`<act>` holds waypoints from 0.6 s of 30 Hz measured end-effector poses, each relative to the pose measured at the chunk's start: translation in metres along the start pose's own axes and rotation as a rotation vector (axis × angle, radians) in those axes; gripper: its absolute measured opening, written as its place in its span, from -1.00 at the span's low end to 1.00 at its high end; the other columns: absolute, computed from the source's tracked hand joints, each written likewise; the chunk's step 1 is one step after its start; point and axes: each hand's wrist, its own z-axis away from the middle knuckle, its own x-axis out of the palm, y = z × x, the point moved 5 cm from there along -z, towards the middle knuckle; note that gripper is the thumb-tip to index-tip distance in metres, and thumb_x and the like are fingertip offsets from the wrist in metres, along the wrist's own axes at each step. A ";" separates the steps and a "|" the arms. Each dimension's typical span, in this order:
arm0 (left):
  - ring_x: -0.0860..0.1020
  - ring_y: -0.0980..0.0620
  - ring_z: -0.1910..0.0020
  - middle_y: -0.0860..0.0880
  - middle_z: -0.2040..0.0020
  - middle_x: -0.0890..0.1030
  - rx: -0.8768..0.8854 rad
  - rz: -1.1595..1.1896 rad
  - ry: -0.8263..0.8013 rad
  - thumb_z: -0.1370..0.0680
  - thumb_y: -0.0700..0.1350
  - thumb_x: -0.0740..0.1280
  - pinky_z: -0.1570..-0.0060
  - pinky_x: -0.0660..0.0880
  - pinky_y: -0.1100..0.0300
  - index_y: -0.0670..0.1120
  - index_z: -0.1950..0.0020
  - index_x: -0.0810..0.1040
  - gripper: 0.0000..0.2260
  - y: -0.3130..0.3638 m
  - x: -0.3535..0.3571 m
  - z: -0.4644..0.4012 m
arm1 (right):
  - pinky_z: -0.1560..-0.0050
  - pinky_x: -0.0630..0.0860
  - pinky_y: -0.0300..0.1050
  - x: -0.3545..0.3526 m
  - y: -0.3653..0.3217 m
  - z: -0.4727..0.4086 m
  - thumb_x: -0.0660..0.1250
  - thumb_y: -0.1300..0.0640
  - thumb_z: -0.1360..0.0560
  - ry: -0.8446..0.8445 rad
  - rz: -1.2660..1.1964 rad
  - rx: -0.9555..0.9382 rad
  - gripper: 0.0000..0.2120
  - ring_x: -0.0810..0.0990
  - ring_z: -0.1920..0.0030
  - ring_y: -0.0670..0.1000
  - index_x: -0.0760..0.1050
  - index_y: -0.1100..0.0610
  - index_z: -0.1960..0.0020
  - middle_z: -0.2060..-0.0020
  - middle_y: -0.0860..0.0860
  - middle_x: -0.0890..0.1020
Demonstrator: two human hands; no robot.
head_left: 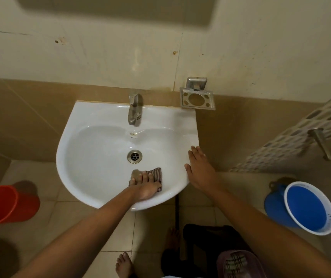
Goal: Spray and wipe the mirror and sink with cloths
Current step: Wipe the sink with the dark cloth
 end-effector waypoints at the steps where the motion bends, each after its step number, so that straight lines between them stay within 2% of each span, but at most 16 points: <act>1: -0.29 -0.10 -0.58 -0.14 -0.61 -0.27 -0.005 0.025 0.011 -0.66 0.16 -0.08 -0.51 -0.31 -0.10 -0.11 -0.61 -0.21 -0.38 0.011 0.001 -0.006 | -0.56 -0.07 -0.04 0.000 0.002 -0.003 0.02 0.04 -0.67 -0.001 -0.004 -0.011 -0.47 -0.08 -0.58 0.07 0.04 0.23 -0.57 -0.58 0.11 0.03; 5: -0.29 -0.12 -0.58 -0.16 -0.61 -0.28 -0.037 0.152 0.085 -0.67 0.18 -0.10 -0.51 -0.31 -0.10 -0.13 -0.60 -0.24 -0.36 0.058 0.000 -0.027 | -0.57 -0.05 0.00 0.004 0.010 -0.008 0.00 0.09 -0.68 -0.019 -0.054 -0.066 -0.49 -0.11 -0.58 0.05 0.00 0.23 -0.57 -0.59 0.09 -0.03; 13: -0.26 -0.12 -0.59 -0.18 -0.60 -0.28 -0.129 0.559 0.226 -0.68 0.20 -0.12 -0.53 -0.25 -0.11 -0.16 -0.59 -0.28 -0.35 0.120 -0.043 -0.062 | -0.55 -0.07 -0.07 0.013 0.027 -0.013 -0.03 0.13 -0.68 0.040 -0.105 -0.201 -0.53 -0.16 -0.55 -0.02 0.06 0.21 -0.56 -0.58 0.08 0.03; 16: -0.23 -0.14 -0.60 -0.18 -0.61 -0.26 -0.199 0.802 0.294 -0.66 0.22 -0.09 -0.54 -0.22 -0.13 -0.18 -0.59 -0.27 -0.32 0.125 -0.061 -0.072 | -0.53 0.01 0.02 0.015 0.029 -0.015 -0.09 0.09 -0.65 0.069 -0.091 -0.220 -0.50 -0.09 -0.55 0.02 0.15 0.24 -0.54 -0.56 0.12 0.12; 18: -0.17 -0.17 -0.60 -0.18 -0.62 -0.18 -0.193 1.092 0.384 -0.64 0.22 -0.03 -0.55 -0.16 -0.15 -0.16 -0.60 -0.20 -0.30 0.124 -0.072 -0.078 | -0.54 0.01 0.03 0.016 0.032 -0.016 -0.10 0.09 -0.64 0.063 -0.085 -0.230 -0.50 -0.08 -0.55 0.03 0.14 0.23 -0.54 -0.56 0.11 0.10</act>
